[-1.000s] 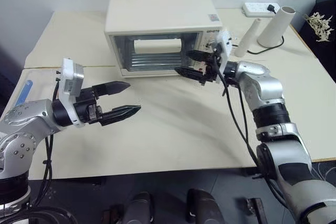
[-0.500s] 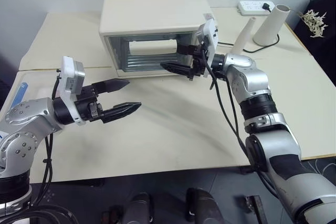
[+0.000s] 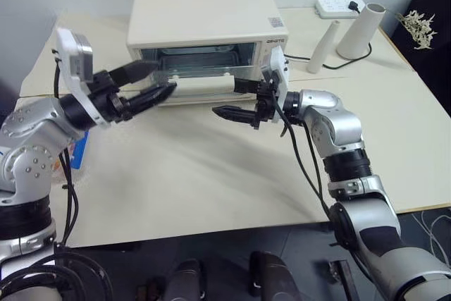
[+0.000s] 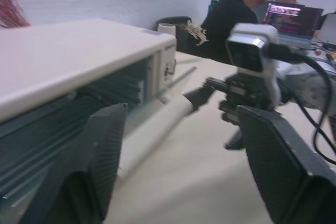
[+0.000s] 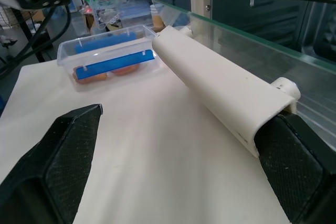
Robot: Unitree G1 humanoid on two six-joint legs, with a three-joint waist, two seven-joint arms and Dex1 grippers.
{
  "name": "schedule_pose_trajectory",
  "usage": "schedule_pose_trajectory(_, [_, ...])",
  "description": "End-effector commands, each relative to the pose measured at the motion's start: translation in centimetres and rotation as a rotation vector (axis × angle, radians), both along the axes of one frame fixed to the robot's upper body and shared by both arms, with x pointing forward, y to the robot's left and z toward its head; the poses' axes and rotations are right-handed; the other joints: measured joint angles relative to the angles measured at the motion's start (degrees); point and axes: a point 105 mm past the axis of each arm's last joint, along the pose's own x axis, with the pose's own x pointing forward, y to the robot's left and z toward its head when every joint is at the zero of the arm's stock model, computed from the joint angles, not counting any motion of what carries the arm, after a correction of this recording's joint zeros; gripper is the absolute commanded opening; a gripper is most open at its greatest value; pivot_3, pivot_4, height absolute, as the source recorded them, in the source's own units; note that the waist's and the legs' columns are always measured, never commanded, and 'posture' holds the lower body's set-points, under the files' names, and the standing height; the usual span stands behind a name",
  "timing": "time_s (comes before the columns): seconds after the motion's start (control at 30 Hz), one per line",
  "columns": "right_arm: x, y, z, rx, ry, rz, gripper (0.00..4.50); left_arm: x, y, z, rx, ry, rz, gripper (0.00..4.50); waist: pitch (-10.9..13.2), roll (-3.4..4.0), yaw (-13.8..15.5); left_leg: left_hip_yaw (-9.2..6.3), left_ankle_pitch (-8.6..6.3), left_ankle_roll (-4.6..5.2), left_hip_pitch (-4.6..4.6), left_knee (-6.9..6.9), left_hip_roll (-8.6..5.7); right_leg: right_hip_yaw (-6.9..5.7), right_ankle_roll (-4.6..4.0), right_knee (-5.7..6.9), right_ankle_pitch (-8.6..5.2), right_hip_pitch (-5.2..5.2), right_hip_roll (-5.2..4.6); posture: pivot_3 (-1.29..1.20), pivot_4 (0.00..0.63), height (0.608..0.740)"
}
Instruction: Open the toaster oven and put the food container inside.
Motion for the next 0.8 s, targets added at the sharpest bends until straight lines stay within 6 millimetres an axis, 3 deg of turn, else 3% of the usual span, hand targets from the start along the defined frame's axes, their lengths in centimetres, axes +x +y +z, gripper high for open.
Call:
schedule_pose_trajectory(0.03, [-1.7,0.7,1.9,0.052,-0.065,0.054,4.5,2.1,1.3,1.0,0.046,-0.061,0.129,2.35,0.0,0.0,0.2,0.03,0.0,0.0,-0.01,0.01,0.0,-0.01,0.0,0.02,0.0,-0.01,0.0,0.0,0.15,0.74])
schedule_pose_trajectory(0.13, [-2.2,0.7,1.4,0.061,-0.049,0.051,4.5,4.5,2.1,1.4,0.045,-0.07,0.212,1.43,0.0,0.0,0.3,0.15,0.01,-0.01,-0.06,0.05,-0.02,-0.02,0.0,0.08,0.0,-0.07,0.0,0.0,0.15,0.74])
schedule_pose_trajectory(0.3, [-2.9,0.7,0.9,0.066,-0.03,0.046,4.5,6.0,0.9,1.0,0.134,-0.091,0.185,0.02,0.0,-0.01,0.2,0.29,0.01,-0.01,-0.09,0.01,-0.01,-0.07,0.0,0.1,0.0,-0.19,0.01,0.0,0.15,0.74])
schedule_pose_trajectory(0.6, [-3.2,0.3,0.7,0.079,-0.021,0.008,4.5,7.2,0.5,-1.2,0.362,-0.094,0.154,0.02,0.0,-0.01,0.4,0.33,0.01,-0.01,-0.09,0.11,0.0,-0.07,0.0,0.21,0.0,-0.2,0.0,0.0,0.15,0.74])
schedule_pose_trajectory(0.8, [-2.4,-2.7,-0.5,0.011,-0.025,-0.136,4.5,6.3,0.0,-1.4,0.401,-0.089,0.099,0.02,0.0,-0.02,0.5,0.32,0.01,-0.01,-0.11,0.13,0.0,-0.06,0.0,0.25,0.0,-0.21,-0.01,0.0,0.15,0.74])
